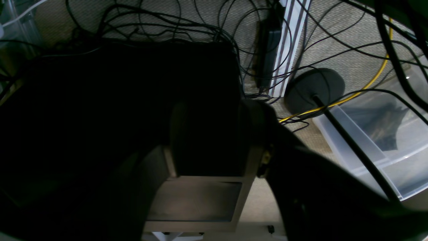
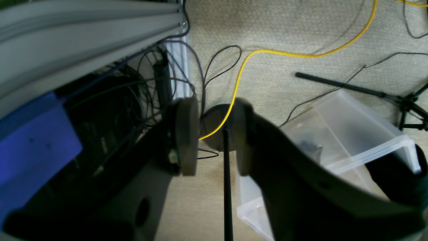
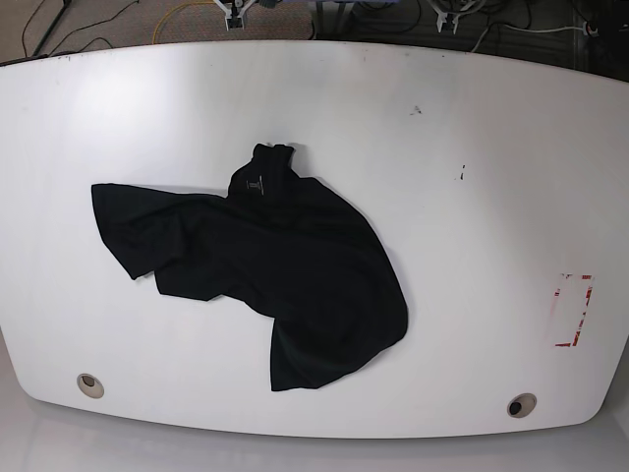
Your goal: Layout the t-shirt on the table in an organized manner, then fold the t-shirt properly
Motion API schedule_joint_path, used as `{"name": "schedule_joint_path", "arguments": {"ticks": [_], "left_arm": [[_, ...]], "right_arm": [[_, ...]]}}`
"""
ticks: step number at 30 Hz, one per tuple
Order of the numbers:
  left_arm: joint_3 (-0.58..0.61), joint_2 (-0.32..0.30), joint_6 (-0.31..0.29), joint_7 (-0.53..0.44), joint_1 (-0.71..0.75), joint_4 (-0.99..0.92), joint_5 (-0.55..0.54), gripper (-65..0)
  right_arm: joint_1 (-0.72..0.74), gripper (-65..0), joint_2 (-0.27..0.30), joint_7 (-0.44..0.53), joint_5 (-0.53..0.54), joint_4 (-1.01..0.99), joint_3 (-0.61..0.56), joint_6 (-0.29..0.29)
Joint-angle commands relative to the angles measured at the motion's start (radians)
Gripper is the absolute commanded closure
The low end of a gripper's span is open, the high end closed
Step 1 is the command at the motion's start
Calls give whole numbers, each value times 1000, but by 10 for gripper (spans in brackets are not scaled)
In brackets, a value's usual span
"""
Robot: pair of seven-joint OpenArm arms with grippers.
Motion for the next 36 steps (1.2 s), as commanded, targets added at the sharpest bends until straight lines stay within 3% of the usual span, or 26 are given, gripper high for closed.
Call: {"name": "schedule_joint_path", "arguments": {"ticks": [1,17,36], "left_arm": [[-1,-4,0,5,3,-1,7,-240],[-1,-6,-5,4,-2,-1,7,-244],[-2,-9,2,-17,17,1,-4,-235]], "right_arm": [[-4,-173,7,13,-6,-3,7,-10],[39,-164,11,27,-12,-42,5,-50],[56,-171,4,11,0,-59,0,-31]]}}
